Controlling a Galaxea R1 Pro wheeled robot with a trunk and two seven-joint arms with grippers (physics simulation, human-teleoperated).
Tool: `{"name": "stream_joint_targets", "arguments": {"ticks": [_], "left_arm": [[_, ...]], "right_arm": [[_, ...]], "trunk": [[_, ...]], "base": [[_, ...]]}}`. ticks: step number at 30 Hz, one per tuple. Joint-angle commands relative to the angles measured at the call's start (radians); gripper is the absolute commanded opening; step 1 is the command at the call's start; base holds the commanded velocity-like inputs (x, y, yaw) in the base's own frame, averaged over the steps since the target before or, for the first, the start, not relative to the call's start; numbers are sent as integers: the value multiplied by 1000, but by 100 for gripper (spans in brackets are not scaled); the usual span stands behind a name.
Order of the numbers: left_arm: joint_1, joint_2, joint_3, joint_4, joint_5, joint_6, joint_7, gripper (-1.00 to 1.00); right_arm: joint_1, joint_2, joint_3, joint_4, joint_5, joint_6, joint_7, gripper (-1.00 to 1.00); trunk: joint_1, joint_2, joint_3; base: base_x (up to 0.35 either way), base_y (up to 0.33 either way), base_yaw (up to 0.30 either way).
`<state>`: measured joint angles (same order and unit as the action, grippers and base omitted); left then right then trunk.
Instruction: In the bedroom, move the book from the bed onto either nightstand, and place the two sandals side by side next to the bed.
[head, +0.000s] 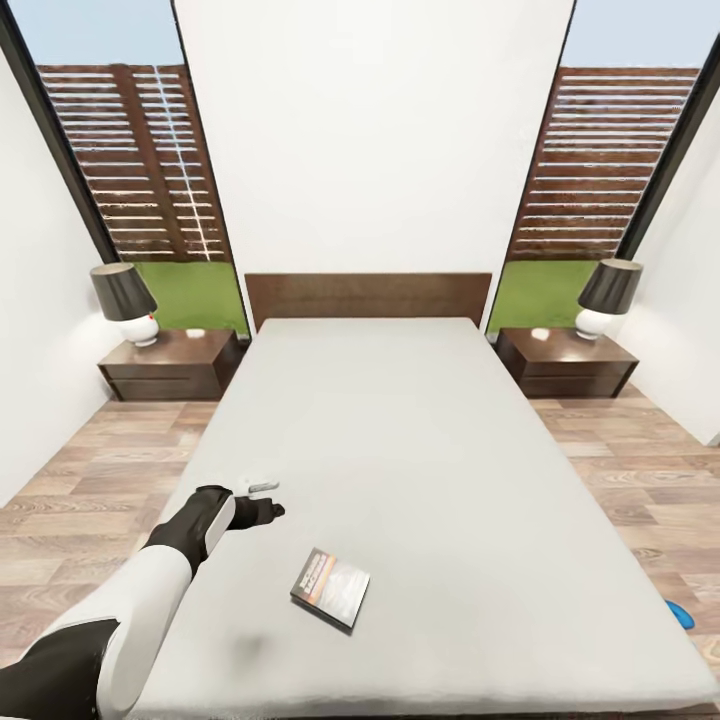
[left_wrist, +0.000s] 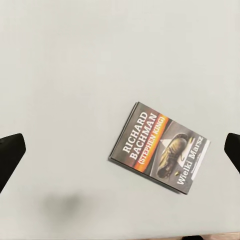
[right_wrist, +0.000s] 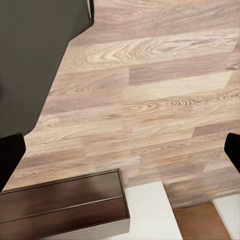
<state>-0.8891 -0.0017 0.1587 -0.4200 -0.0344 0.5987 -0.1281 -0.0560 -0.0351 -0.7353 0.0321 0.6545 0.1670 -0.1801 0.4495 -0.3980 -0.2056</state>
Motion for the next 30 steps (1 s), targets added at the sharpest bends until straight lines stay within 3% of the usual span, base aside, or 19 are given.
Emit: {"name": "stream_joint_targets", "arguments": {"ticks": [1, 9, 30], "left_arm": [[-1, -1, 6, -1, -4, 4, -5, 100], [0, -1, 7, 0, -4, -1, -5, 100], [-2, -3, 8, -5, -3, -8, -7, 100]], "right_arm": [[0, -1, -7, 3, 11, 1, -5, 100], [6, 1, -6, 3, 12, 2, -5, 100], [10, 2, 51, 3, 34, -5, -4, 100]], "trunk": [[0, -2, -4], [0, -2, -17], [0, -2, -51]], "base": [[0, 0, 0], [0, 0, 0], [0, 0, 0]]}}
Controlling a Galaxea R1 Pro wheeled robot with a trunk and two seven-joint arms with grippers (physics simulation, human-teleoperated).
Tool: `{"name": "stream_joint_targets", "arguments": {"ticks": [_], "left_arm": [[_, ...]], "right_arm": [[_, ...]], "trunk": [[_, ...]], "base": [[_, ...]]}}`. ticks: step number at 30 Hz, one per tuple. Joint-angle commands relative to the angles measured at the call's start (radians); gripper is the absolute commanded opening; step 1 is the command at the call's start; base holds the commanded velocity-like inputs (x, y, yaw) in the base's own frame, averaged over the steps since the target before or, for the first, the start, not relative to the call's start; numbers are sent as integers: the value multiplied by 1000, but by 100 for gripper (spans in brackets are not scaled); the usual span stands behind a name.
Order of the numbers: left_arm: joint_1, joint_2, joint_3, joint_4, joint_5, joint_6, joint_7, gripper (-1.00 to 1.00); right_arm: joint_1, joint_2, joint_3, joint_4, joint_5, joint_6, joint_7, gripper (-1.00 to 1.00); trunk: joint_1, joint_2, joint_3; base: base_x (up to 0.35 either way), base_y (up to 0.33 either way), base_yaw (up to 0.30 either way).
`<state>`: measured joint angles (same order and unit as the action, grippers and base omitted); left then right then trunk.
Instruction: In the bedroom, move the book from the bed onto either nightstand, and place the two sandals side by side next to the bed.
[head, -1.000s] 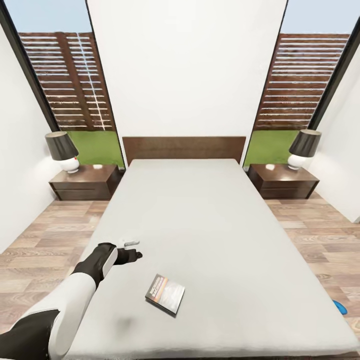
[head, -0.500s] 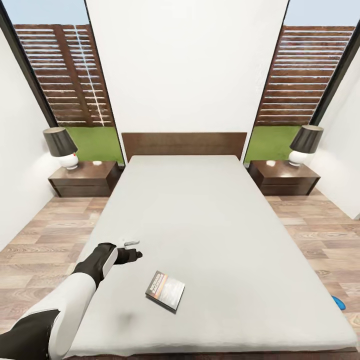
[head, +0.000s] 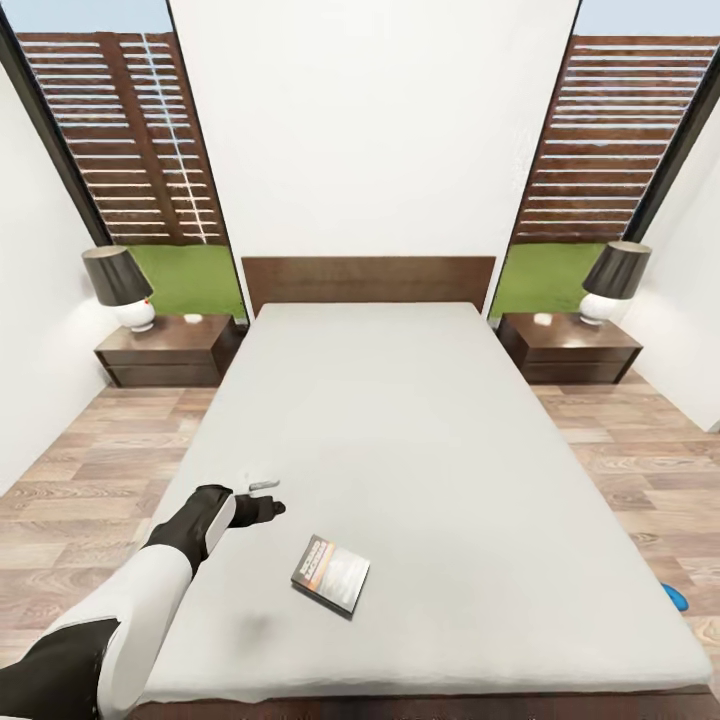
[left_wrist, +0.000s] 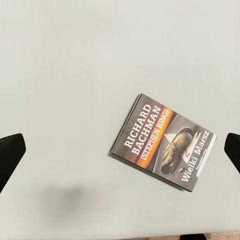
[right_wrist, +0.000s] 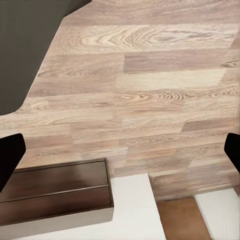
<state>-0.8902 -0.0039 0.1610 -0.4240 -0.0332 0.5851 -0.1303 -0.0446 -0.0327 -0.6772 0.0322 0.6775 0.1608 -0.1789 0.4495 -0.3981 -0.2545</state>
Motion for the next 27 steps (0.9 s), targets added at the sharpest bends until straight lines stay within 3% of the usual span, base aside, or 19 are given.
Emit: {"name": "stream_joint_targets", "arguments": {"ticks": [1, 13, 27], "left_arm": [[-1, -1, 6, -2, -4, 5, -5, 100], [-1, -12, 6, -1, -5, 4, 3, 100], [-13, -7, 6, 7, 3, 9, -2, 100]], "right_arm": [[-2, -1, -3, 3, 11, -1, -6, 100], [-1, -1, 12, 3, 11, -31, -7, 100], [-3, -5, 11, -6, 9, -30, 1, 100]], "trunk": [[0, -2, -3], [0, -2, -11], [0, -2, -11]], "base": [[0, 0, 0], [0, 0, 0], [0, 0, 0]]}}
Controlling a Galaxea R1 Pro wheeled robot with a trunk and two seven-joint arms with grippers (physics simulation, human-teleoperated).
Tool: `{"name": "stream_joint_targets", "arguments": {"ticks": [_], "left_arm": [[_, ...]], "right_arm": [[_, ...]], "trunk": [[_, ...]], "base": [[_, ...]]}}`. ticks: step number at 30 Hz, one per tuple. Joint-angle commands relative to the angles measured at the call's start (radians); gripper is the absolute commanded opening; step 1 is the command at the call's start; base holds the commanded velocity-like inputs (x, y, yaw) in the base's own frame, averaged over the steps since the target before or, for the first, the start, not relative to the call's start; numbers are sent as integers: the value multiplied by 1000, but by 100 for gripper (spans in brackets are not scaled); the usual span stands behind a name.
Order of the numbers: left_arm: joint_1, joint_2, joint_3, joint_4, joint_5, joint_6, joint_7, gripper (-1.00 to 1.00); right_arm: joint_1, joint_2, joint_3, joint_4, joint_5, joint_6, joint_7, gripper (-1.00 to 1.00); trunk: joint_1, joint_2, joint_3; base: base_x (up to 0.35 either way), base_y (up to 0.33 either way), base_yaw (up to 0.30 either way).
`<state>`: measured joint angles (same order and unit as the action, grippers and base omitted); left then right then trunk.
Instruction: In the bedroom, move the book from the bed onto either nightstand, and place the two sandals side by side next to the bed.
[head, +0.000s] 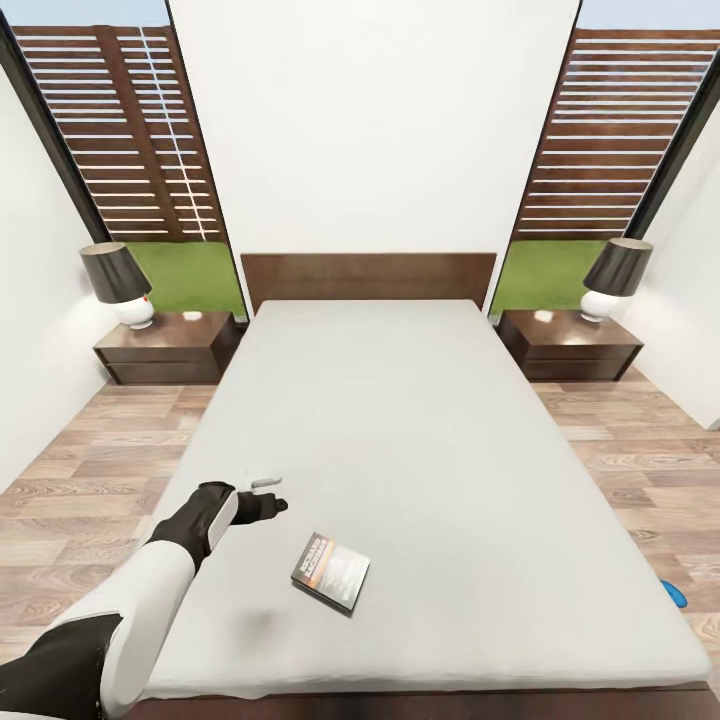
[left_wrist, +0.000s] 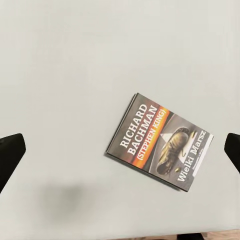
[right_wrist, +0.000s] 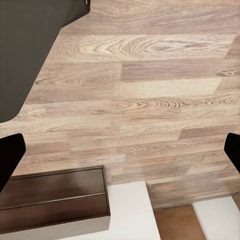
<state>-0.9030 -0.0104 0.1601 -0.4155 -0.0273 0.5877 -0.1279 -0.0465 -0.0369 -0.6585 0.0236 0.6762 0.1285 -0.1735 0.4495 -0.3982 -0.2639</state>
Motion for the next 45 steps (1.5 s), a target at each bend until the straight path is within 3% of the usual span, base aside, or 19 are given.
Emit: {"name": "stream_joint_targets", "arguments": {"ticks": [1, 21, 25, 45], "left_arm": [[-1, -1, 7, -1, -3, 6, -4, 100], [-1, -1, 7, -2, -3, 7, -4, 100], [11, -20, 8, -22, -1, 9, -7, 100], [15, -26, 7, -30, -6, 22, -9, 100]], "right_arm": [[-1, 0, -7, 2, 11, 2, -5, 100], [-1, 0, -7, 2, 11, 2, -5, 100], [0, 9, -8, -2, 12, -21, -7, 100], [0, 12, -9, -4, 13, -50, -7, 100]], "trunk": [[1, -2, -2], [1, -2, -2], [1, -2, -2], [1, -2, -2]], "base": [[0, 0, 0], [0, 0, 0], [0, 0, 0], [0, 0, 0]]}}
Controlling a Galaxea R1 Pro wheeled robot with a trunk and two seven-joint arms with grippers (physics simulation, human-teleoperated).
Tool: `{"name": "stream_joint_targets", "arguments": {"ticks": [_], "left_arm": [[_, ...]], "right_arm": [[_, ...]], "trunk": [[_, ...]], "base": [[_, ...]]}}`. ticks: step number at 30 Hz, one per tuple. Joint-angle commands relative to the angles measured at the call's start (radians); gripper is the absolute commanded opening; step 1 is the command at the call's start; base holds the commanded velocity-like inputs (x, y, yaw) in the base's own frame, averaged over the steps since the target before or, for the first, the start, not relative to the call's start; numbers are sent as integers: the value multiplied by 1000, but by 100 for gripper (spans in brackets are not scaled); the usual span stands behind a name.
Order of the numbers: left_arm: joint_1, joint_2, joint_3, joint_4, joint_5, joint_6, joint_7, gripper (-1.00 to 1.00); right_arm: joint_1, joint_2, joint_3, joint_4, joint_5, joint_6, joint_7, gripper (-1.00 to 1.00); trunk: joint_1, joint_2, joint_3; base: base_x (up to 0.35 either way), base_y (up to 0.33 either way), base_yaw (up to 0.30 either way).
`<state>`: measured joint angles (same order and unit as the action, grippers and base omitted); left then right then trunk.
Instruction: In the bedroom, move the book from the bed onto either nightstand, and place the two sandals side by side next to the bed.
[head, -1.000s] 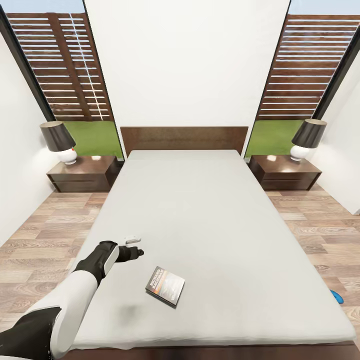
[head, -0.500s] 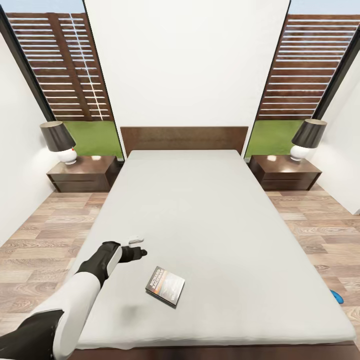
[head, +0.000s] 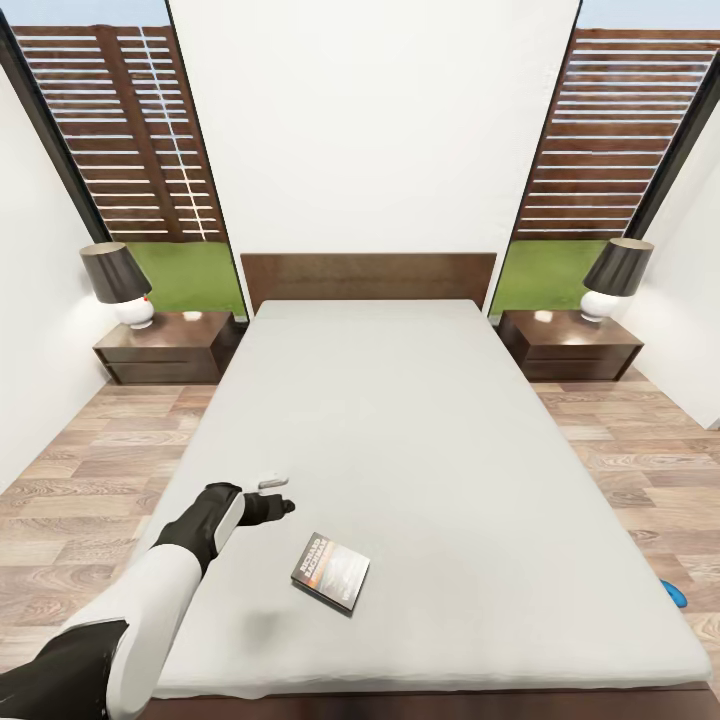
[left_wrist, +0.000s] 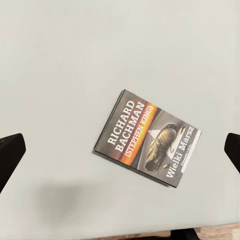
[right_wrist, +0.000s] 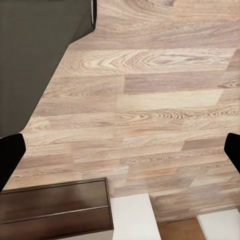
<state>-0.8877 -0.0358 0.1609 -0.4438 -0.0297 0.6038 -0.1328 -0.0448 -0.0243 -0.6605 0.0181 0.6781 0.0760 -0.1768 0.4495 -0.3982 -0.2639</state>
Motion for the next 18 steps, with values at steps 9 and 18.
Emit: {"name": "stream_joint_targets", "arguments": {"ticks": [9, 18], "left_arm": [[-1, -1, 6, 1, -6, 12, -1, 100], [-5, -6, 6, 4, -9, 18, 8, 100]], "right_arm": [[-1, 0, -4, 4, 12, 2, -4, 100], [-1, -8, -6, 4, 11, 2, -5, 100]], "trunk": [[1, -2, -2], [1, -2, -2]], "base": [[0, 0, 0], [0, 0, 0]]}}
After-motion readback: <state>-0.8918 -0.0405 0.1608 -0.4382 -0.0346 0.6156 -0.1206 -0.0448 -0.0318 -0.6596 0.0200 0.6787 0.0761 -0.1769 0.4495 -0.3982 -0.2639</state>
